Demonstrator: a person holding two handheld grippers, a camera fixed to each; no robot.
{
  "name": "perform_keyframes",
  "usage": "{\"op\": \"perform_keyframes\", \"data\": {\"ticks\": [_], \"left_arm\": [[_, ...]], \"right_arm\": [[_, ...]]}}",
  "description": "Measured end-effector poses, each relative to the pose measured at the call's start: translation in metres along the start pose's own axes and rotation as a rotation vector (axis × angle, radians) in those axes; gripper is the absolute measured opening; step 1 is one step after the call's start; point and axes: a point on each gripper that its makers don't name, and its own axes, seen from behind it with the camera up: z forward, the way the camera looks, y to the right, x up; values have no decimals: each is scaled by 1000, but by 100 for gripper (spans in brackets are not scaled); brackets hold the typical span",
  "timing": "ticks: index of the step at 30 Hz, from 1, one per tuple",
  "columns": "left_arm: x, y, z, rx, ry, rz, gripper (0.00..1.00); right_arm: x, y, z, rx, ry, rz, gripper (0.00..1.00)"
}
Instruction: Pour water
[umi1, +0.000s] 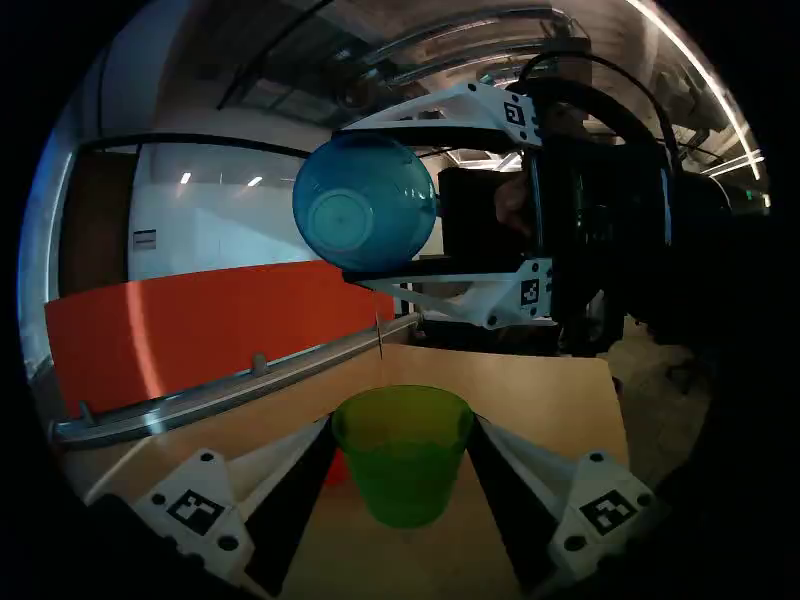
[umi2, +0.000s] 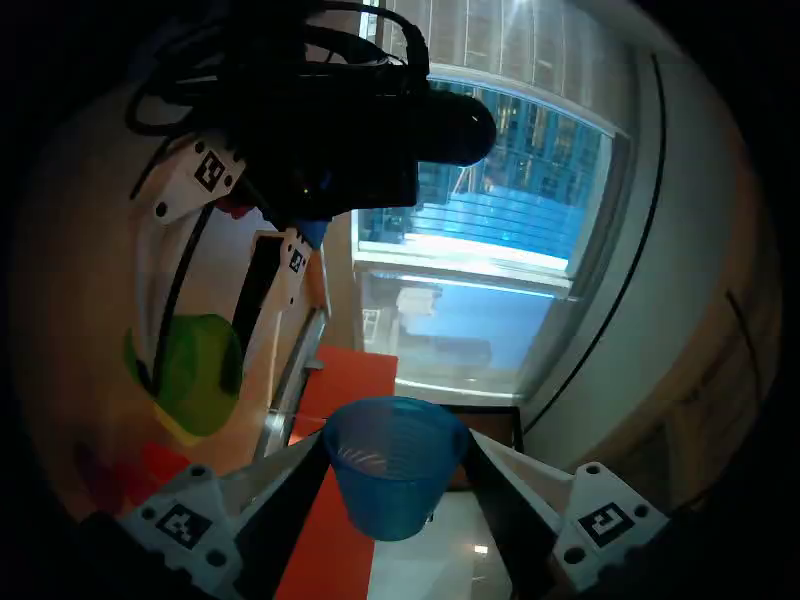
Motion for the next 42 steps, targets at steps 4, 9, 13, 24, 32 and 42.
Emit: {"op": "perform_keyframes", "data": {"ticks": [4, 9, 13, 24, 32, 42], "left_arm": [[0, 0, 0, 1, 0, 1, 88], [1, 0, 1, 1, -1, 3, 88], [1, 0, 0, 0, 0, 2, 88], [2, 0, -1, 0, -1, 4, 88], [1, -4, -1, 8, -6, 10, 88], [1, -7, -1, 16, -13, 16, 88]], "right_arm": [[0, 0, -1, -1, 2, -1, 92], [-1, -1, -1, -1, -1, -2, 92], [-2, -1, -2, -2, -2, 4, 92], [-17, -5, -2, 1, 12, 151, 92], [-40, -8, -7, 3, 8, 368, 92], [-50, -18, -13, 13, 16, 655, 92]]}}
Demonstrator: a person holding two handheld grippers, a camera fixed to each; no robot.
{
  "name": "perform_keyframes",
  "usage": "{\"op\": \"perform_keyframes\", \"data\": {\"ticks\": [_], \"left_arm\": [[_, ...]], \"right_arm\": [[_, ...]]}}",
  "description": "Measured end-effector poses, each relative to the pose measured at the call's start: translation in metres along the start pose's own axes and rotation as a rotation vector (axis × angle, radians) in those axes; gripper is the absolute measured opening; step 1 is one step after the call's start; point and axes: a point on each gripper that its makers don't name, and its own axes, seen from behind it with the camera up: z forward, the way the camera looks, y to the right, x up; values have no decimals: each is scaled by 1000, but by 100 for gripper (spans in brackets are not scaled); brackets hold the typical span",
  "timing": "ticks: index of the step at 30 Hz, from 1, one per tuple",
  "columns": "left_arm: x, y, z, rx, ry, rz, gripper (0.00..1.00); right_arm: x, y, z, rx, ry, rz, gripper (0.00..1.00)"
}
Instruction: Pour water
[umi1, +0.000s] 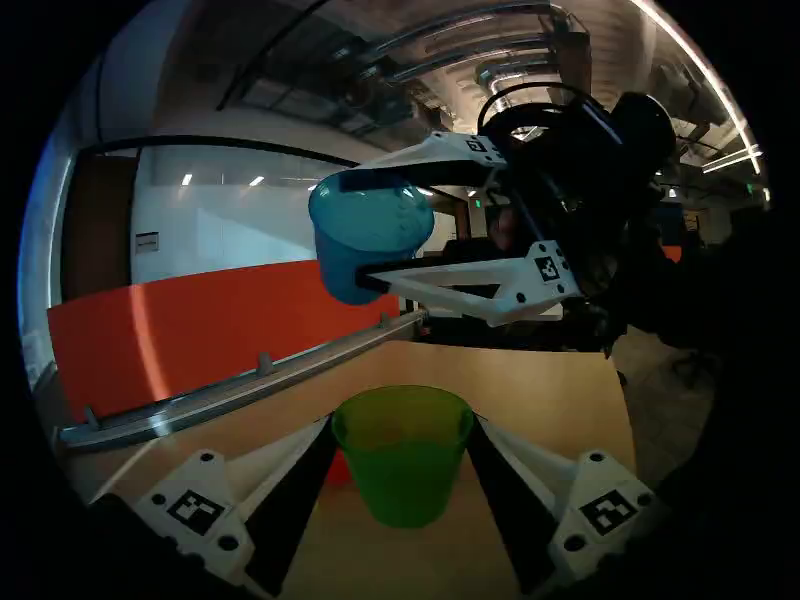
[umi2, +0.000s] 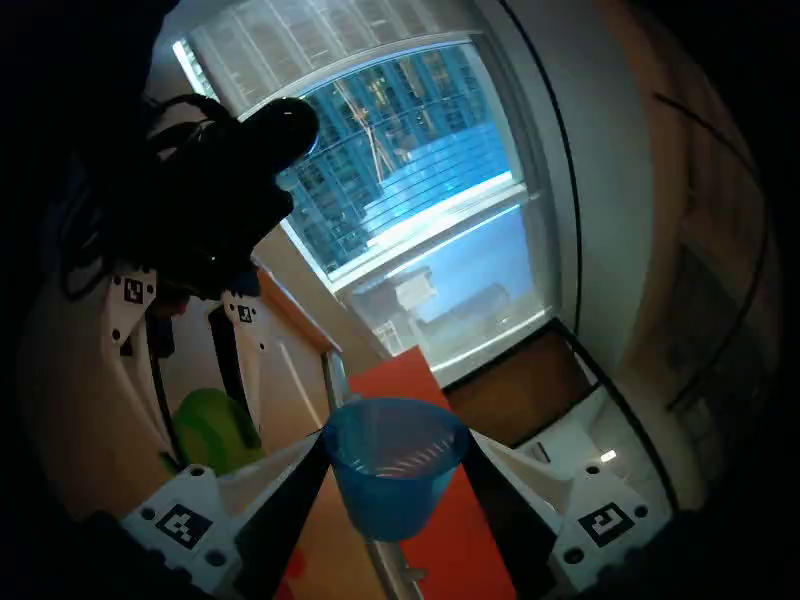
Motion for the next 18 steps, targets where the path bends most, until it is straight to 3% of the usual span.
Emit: {"op": "perform_keyframes", "data": {"ticks": [18], "left_arm": [[0, -8, -2, 20, -4, 0, 88]], "right_arm": [[-2, -18, -9, 31, -1, 510, 92]]}}
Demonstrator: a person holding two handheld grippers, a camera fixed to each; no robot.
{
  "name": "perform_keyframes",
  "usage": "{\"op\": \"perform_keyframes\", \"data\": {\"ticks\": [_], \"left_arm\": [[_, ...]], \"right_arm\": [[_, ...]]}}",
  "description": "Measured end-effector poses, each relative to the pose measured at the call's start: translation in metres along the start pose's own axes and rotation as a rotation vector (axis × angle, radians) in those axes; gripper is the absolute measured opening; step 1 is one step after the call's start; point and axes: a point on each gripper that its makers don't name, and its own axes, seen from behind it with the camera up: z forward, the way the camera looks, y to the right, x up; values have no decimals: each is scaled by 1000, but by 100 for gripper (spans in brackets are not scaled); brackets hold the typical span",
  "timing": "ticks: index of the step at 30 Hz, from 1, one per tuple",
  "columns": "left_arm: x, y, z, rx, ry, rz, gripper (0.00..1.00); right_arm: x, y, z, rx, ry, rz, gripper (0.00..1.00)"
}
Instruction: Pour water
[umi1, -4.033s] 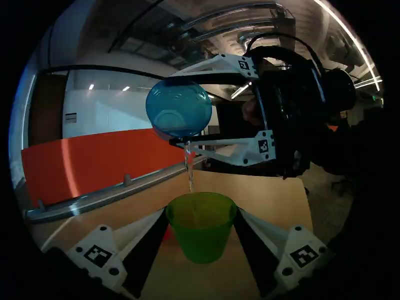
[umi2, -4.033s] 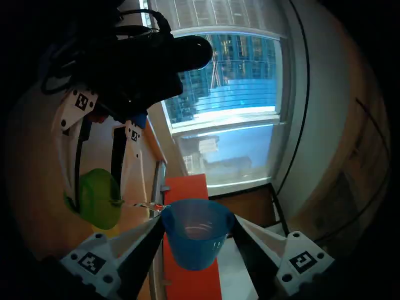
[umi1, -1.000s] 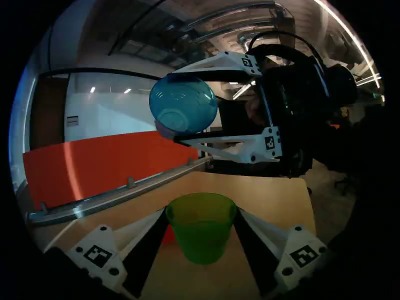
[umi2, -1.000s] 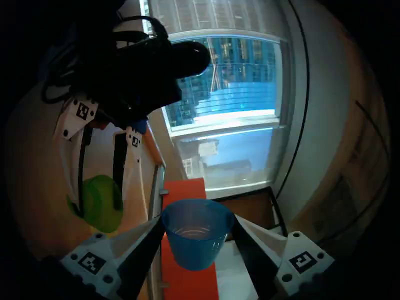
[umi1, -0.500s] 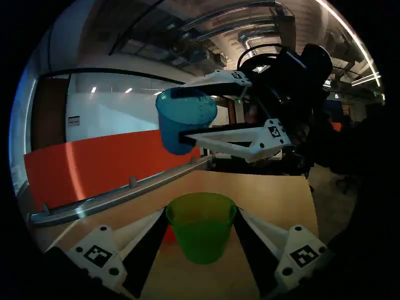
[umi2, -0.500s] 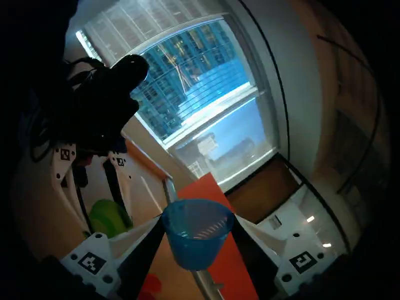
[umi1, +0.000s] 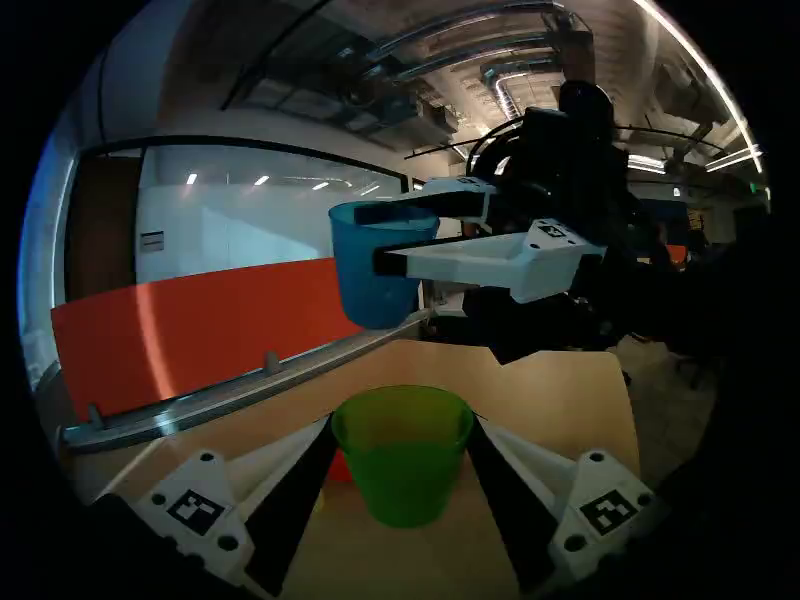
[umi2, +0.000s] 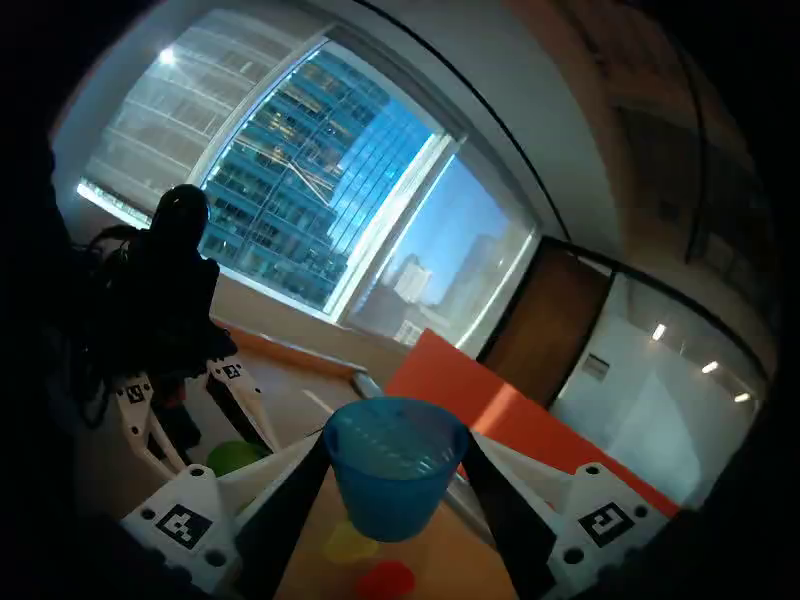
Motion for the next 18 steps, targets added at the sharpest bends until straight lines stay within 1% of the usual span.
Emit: {"op": "perform_keyframes", "data": {"ticks": [4, 13, 15, 18], "left_arm": [[0, -1, 0, 4, -2, 1, 88], [-1, -5, -2, 13, -5, 0, 88], [-1, -7, -2, 16, -5, -1, 88], [-1, -8, -3, 20, -6, 0, 88]], "right_arm": [[-4, -6, 0, 12, -13, 99, 92], [-1, -16, 2, 33, -7, 274, 92], [1, -17, 2, 37, -3, 307, 92], [2, -15, 1, 38, 6, 336, 92]]}}
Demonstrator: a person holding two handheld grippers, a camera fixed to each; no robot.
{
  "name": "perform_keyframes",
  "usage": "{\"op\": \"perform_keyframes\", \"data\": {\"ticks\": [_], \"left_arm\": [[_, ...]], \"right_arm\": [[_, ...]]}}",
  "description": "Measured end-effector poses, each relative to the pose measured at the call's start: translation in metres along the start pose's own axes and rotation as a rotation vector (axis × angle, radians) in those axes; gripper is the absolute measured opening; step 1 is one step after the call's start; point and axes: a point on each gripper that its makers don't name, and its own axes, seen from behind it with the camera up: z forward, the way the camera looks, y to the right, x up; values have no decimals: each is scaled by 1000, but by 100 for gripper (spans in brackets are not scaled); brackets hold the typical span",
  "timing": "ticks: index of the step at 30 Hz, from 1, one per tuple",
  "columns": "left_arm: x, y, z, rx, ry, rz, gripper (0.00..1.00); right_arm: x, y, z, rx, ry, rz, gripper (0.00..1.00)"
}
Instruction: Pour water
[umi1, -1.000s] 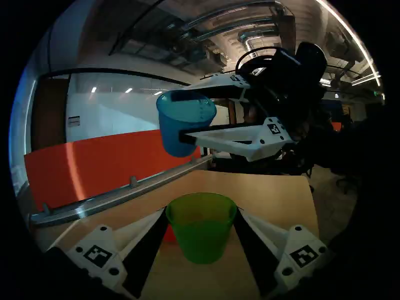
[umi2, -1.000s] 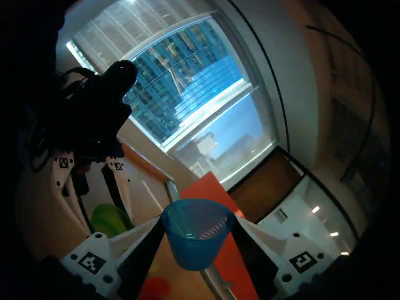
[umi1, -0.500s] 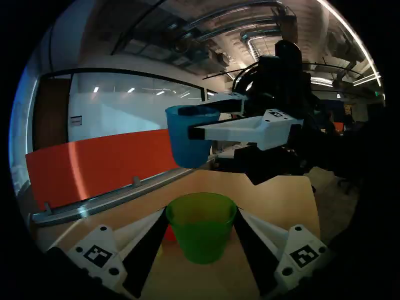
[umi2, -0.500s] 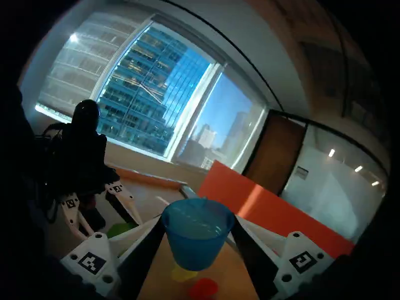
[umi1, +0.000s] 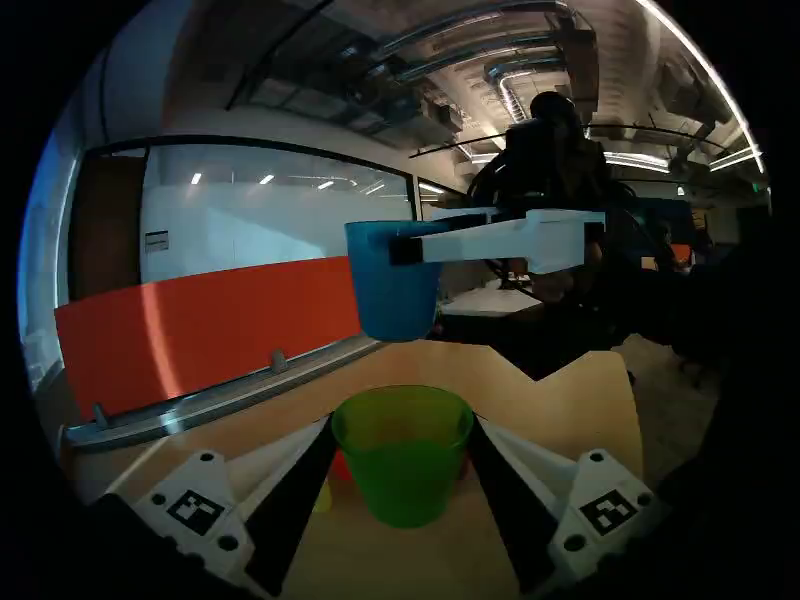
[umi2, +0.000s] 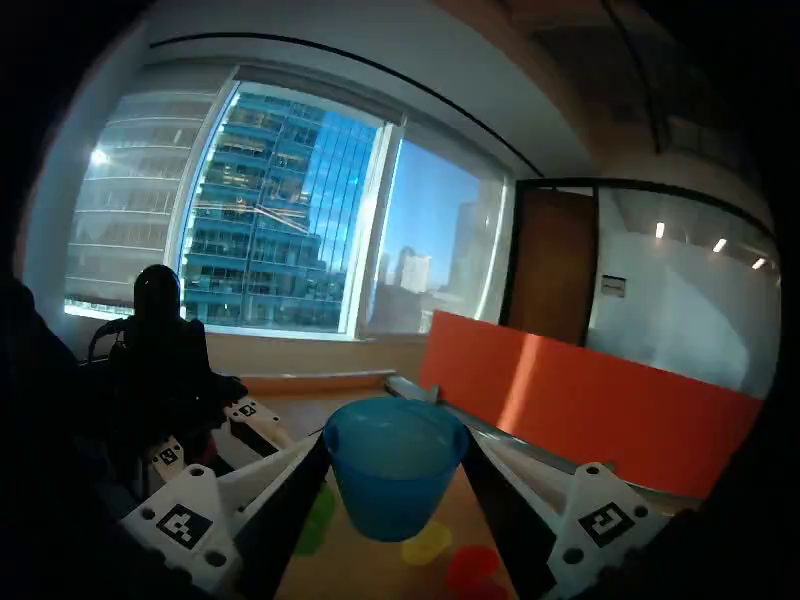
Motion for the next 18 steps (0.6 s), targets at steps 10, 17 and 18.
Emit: {"op": "perform_keyframes", "data": {"ticks": [10, 17, 18], "left_arm": [[-10, -14, -5, 26, -23, -7, 88], [-20, -23, -7, 41, -47, -13, 88], [-21, -24, -7, 42, -50, -13, 88]], "right_arm": [[-20, 1, -8, -14, -25, 10, 92], [-36, 0, -12, -11, -38, 29, 92], [-37, -1, -13, -9, -39, 31, 92]]}}
